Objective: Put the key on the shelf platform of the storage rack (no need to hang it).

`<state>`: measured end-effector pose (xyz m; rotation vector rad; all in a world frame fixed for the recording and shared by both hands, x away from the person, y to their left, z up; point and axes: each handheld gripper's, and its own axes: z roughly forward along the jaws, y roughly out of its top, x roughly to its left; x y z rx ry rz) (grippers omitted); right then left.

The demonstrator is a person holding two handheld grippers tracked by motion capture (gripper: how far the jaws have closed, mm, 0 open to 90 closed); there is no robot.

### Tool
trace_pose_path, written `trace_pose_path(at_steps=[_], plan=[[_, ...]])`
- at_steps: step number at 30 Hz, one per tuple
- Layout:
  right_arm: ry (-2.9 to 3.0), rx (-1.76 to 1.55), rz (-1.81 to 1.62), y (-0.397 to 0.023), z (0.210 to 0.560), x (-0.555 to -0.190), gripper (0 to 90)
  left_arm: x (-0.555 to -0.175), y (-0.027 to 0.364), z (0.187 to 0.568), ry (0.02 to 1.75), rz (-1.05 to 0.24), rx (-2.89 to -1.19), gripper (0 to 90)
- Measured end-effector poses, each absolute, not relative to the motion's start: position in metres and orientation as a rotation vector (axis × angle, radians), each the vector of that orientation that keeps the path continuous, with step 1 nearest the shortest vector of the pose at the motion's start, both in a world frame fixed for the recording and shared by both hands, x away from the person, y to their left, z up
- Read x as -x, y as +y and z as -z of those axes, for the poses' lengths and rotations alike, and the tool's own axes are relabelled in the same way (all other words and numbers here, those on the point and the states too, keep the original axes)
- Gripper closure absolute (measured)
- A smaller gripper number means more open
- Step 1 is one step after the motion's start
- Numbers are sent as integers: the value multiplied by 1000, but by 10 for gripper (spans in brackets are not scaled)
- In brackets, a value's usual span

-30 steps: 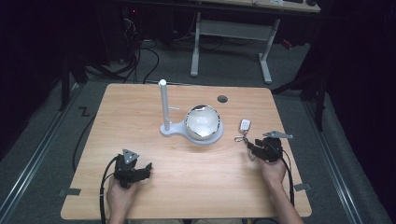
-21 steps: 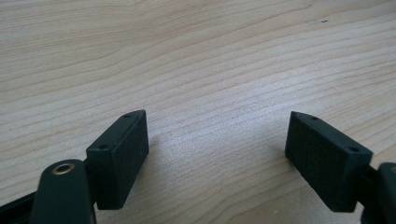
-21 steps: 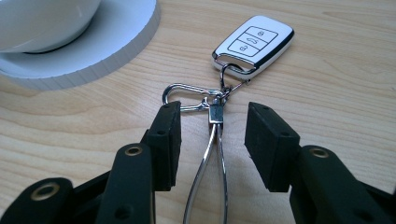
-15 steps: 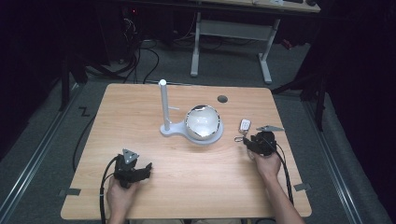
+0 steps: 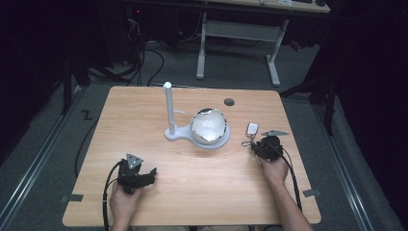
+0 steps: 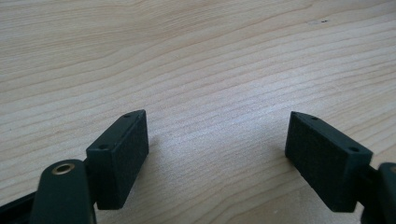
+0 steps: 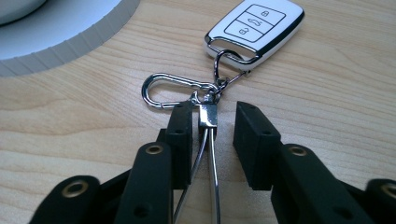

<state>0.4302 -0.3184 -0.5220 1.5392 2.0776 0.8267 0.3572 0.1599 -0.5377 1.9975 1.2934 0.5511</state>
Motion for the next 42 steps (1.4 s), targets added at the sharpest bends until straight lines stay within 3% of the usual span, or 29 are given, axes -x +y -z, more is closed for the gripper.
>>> trace_pose_path(at_steps=[8, 42], plan=[[2092, -1485, -791, -317, 522, -428, 812, -357, 160, 538, 1293, -550, -1998, 218], [2006, -1432, -999, -340, 483, -403, 822, -357, 160, 538, 1294, -550, -1997, 218]])
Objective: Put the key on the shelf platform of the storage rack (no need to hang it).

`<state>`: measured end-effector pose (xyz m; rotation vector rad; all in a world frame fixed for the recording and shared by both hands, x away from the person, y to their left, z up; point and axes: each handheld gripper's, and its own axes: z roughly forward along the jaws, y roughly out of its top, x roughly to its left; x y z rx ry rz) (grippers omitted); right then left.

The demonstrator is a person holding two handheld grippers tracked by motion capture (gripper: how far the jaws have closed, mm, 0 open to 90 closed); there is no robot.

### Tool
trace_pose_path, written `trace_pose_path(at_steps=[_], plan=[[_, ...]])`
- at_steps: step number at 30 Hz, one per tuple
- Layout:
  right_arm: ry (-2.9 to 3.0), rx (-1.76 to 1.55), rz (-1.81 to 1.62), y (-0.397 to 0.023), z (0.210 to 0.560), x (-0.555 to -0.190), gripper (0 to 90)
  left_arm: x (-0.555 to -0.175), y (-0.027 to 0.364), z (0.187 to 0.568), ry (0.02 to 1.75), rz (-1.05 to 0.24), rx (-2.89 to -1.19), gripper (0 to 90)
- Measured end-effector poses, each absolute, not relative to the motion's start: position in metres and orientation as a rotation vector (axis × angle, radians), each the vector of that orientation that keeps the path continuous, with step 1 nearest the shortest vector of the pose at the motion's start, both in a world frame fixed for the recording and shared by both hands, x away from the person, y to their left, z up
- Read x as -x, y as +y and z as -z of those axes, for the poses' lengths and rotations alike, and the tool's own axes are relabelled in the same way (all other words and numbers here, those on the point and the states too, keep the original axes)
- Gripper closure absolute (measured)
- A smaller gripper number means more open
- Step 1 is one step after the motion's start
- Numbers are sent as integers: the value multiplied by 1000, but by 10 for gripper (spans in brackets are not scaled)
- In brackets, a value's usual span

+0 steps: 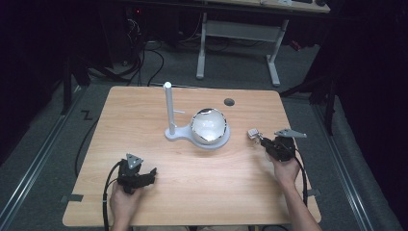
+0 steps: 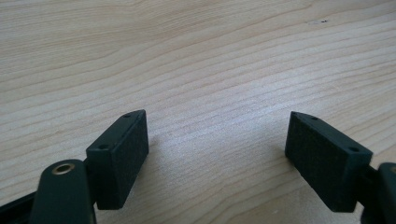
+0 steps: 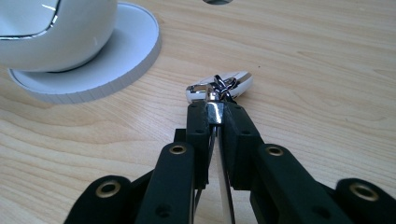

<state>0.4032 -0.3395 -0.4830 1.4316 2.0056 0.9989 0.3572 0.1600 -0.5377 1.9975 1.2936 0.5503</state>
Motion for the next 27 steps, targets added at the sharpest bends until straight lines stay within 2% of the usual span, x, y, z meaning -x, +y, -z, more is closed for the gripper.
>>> trace_pose_path(at_steps=[27], plan=[[2011, -1278, -1126, -339, 451, -364, 822, -357, 160, 538, 1293, -551, -1998, 218]])
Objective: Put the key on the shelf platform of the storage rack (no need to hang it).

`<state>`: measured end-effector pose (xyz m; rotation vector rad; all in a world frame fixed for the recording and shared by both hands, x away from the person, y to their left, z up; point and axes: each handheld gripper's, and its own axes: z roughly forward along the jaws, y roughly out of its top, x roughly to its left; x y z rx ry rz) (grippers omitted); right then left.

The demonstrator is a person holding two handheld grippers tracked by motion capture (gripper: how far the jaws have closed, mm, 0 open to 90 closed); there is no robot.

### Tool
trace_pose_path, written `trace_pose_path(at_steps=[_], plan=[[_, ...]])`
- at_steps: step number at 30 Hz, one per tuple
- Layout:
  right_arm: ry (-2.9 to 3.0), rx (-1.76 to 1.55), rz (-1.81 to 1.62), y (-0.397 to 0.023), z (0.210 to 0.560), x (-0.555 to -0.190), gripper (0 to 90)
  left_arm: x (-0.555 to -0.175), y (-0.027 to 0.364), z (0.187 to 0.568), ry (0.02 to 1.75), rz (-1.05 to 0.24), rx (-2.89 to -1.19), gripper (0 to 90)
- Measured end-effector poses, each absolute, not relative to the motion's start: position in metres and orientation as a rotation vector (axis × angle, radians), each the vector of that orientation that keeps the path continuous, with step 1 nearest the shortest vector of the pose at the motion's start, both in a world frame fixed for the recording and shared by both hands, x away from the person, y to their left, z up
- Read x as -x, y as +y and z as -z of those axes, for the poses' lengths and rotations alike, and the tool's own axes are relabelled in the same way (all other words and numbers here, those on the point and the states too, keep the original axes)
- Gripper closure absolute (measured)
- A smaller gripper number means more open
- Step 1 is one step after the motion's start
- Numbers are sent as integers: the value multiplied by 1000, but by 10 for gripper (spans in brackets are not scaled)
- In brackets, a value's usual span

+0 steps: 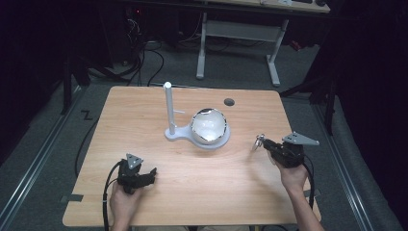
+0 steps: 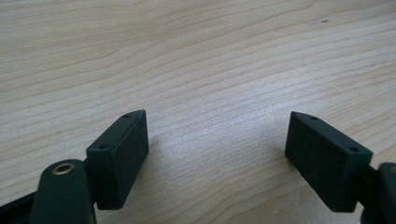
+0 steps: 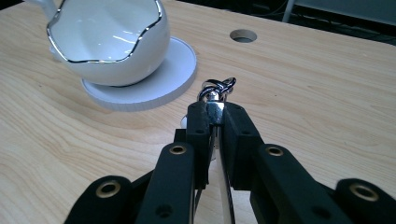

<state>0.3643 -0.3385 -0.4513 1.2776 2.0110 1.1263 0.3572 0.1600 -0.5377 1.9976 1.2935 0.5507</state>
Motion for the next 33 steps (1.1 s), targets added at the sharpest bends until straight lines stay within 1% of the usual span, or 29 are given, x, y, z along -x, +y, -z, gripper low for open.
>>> trace_pose_path(at_steps=[16, 33], plan=[[2051, -1183, -1173, -323, 437, -353, 822, -357, 160, 538, 1294, -551, -1997, 217], [2112, -1078, -1238, -295, 420, -356, 822, -357, 160, 538, 1294, -550, -1996, 217]])
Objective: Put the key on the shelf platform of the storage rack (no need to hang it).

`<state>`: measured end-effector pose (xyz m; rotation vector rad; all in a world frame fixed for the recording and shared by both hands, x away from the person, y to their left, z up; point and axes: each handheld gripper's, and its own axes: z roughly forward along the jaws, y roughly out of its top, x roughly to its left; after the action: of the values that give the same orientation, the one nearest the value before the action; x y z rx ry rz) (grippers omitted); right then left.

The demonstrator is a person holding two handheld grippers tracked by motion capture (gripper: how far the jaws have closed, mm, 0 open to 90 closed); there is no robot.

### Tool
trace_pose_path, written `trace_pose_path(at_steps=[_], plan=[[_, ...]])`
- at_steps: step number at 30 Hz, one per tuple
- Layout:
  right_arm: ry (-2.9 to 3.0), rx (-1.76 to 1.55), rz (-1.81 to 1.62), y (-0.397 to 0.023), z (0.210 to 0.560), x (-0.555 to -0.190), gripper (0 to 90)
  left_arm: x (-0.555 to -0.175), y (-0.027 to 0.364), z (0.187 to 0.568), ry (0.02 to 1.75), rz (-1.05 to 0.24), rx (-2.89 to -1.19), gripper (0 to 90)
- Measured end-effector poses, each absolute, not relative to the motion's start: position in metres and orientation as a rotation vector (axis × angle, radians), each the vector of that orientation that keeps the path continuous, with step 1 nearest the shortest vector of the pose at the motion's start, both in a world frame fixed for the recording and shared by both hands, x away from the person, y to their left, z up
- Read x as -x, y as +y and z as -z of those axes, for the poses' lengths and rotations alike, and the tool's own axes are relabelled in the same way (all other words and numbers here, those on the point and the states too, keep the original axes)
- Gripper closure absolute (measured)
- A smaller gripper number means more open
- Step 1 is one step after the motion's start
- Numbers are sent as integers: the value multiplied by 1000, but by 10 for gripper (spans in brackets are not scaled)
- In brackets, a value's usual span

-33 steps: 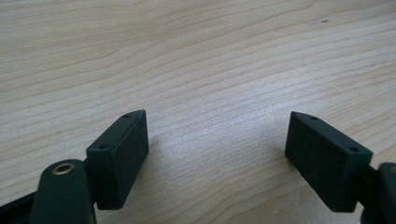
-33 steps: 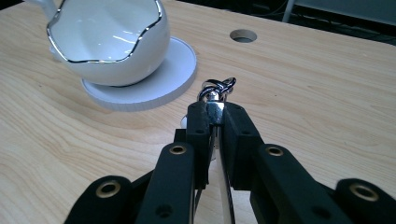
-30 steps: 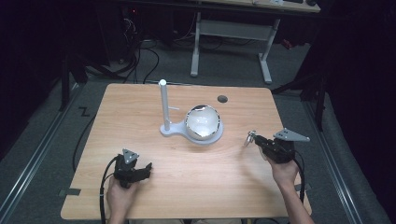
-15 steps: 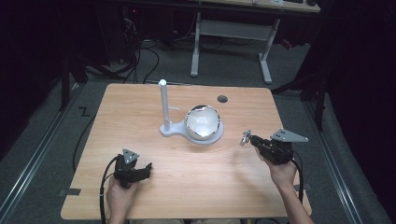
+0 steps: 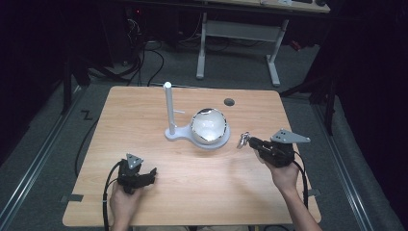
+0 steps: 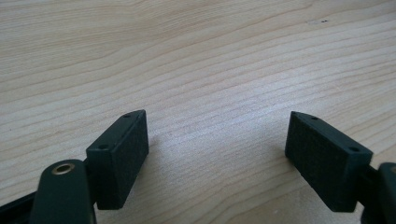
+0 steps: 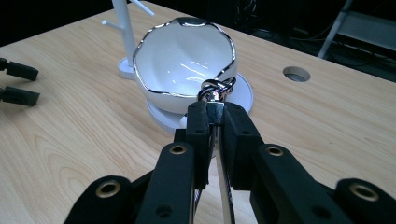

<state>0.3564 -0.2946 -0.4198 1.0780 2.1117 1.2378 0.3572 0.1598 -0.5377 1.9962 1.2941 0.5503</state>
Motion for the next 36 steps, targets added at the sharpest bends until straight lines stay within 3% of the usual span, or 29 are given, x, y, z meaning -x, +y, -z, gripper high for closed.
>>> trace_pose_path(at_steps=[36], plan=[[2189, -987, -1319, -244, 397, -389, 822, -357, 160, 538, 1293, -551, -1998, 218]])
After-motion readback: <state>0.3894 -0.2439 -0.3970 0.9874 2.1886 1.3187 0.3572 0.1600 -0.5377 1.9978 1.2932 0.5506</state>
